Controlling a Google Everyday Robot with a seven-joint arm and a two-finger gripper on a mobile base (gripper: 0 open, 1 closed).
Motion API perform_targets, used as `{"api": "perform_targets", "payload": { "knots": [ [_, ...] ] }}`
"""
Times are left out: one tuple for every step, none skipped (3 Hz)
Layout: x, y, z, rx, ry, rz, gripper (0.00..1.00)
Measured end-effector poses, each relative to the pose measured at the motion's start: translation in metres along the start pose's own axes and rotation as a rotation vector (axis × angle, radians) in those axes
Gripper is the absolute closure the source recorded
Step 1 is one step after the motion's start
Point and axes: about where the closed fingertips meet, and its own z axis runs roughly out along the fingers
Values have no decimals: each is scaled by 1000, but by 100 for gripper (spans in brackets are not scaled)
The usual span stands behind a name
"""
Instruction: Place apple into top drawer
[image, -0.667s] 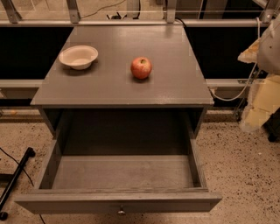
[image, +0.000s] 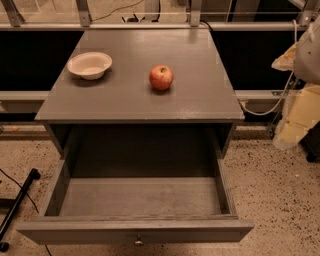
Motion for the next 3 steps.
{"api": "perform_targets", "payload": {
  "knots": [
    [-20,-30,16,47,-43,19,0],
    [-75,-105,56,159,-163,70,0],
    [-109,-154,81,226,-286,111,0]
  ]
}}
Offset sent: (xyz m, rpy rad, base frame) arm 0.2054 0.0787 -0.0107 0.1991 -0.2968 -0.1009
